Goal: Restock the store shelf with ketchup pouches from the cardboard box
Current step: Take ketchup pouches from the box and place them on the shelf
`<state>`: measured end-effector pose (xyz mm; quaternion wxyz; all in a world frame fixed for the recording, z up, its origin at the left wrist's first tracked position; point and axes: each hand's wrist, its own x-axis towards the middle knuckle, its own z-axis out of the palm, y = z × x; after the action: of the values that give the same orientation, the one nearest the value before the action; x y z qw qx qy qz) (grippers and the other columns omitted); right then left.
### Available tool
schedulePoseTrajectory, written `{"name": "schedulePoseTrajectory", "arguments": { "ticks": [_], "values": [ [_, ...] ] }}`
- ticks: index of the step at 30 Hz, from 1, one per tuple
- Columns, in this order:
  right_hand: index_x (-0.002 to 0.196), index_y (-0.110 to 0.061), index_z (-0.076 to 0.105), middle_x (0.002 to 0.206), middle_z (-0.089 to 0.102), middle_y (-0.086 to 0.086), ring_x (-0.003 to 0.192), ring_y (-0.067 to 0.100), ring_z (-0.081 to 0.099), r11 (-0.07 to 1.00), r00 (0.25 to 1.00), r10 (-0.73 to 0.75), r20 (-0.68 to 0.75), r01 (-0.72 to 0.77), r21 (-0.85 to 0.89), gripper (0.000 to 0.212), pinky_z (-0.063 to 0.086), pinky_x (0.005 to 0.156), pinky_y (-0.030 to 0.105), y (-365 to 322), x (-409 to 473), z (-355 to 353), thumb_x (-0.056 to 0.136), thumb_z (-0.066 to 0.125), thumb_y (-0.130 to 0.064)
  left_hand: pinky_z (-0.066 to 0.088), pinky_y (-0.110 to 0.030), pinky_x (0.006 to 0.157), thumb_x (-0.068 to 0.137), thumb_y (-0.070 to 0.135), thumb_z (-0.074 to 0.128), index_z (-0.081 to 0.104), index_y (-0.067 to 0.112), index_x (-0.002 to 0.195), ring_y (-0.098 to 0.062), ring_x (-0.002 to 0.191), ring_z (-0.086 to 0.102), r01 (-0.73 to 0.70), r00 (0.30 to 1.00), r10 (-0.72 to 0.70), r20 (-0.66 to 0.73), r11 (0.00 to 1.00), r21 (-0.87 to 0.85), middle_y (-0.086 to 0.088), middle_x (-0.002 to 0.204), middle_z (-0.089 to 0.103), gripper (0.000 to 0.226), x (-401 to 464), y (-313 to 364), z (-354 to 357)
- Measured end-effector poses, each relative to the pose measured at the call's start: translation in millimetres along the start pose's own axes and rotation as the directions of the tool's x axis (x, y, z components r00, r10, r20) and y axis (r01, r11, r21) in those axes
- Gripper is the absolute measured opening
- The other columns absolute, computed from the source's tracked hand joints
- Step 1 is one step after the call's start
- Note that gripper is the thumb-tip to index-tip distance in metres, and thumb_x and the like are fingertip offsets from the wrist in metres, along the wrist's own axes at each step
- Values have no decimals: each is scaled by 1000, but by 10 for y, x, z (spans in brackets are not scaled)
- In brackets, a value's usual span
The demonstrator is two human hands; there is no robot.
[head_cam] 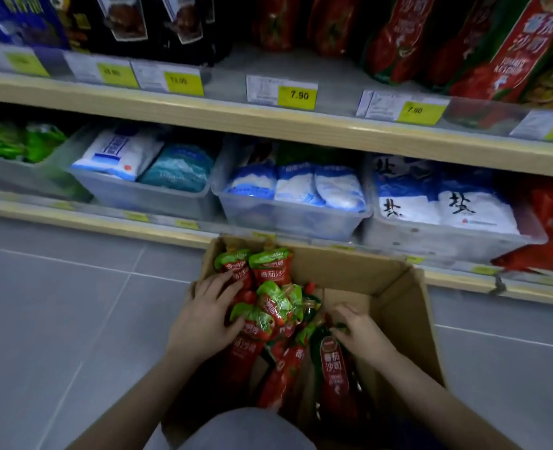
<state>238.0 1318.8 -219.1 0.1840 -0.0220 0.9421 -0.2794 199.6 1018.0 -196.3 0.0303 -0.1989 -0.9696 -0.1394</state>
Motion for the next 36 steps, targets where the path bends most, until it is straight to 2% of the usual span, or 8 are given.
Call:
{"name": "schedulePoseTrajectory", "arguments": {
  "ticks": [9, 14, 17, 20, 23, 29, 33, 36],
  "values": [
    [129, -19, 47, 132, 48, 2, 119, 17, 48, 977, 978, 197, 67, -201, 67, 48, 44, 98, 30, 245, 31, 272, 85, 63, -24, 39, -51, 99, 77, 58, 46, 57, 21, 122, -26, 116, 52, -9, 999, 7, 34, 998, 68, -4, 127, 57, 60, -25, 4, 0],
    [134, -16, 44, 135, 44, 8, 114, 19, 50, 903, 937, 336, 102, -350, 247, 46, 41, 73, 11, 187, 96, 243, 90, 55, -13, 38, -50, 98, 76, 59, 47, 56, 22, 122, -24, 115, 54, -12, 999, 10, 32, 997, 72, -2, 126, 58, 61, -13, -1, 9],
    [120, -11, 57, 110, 62, 4, 85, 9, 58, 833, 902, 390, 187, -432, 345, 29, 43, 61, 14, 166, 114, 185, 91, 54, -13, 38, -50, 98, 75, 60, 46, 56, 22, 123, -23, 115, 54, -5, 999, 2, 37, 997, 83, -1, 126, 58, 61, -8, 23, -3],
    [95, -13, 62, 82, 60, 0, 70, 7, 57, 771, 861, 465, 208, -509, 384, 9, 43, 56, 19, 148, 71, 128, 92, 54, -15, 38, -49, 97, 74, 59, 46, 57, 21, 121, -22, 113, 55, -1, 1000, -2, 31, 997, 80, 0, 123, 59, 61, -9, 67, -14],
    [76, -13, 58, 79, 61, 3, 68, 12, 58, 725, 878, 455, 150, -463, 509, 16, 45, 56, 22, 113, -30, 46, 91, 54, -11, 36, -49, 99, 75, 58, 45, 57, 21, 122, -22, 115, 53, 19, 1000, -20, 22, 999, 45, 1, 123, 59, 61, -5, 80, -26],
    [79, -12, 62, 84, 67, 6, 82, 19, 63, 683, 944, 326, 48, -270, 679, 11, 50, 69, 28, -171, -260, -285, 89, 57, -13, 32, -56, 106, 76, 59, 50, 57, 24, 121, -15, 120, 48, 102, 992, -115, -44, 970, -220, 4, 125, 56, 57, 133, 306, -146],
    [81, -11, 62, 82, 66, 3, 79, 13, 61, 715, 974, 210, -82, -95, 693, 10, 47, 66, 20, -441, -333, -703, 89, 57, -11, 36, -35, 107, 72, 47, 74, 46, 24, 132, -9, 125, 40, -5, 994, 51, 92, 893, -450, 6, 134, 48, 70, 484, 803, -435],
    [81, -14, 62, 76, 66, -4, 72, 6, 62, 717, 970, 167, -178, 5, 697, 9, 45, 58, 12, -633, -354, -1104, 89, 58, -12, 37, -39, 108, 64, 48, 78, 36, 28, 138, -12, 128, 39, 50, 970, 70, 233, 878, -476, 7, 139, 44, 88, 739, 1084, -566]
  ]
}}
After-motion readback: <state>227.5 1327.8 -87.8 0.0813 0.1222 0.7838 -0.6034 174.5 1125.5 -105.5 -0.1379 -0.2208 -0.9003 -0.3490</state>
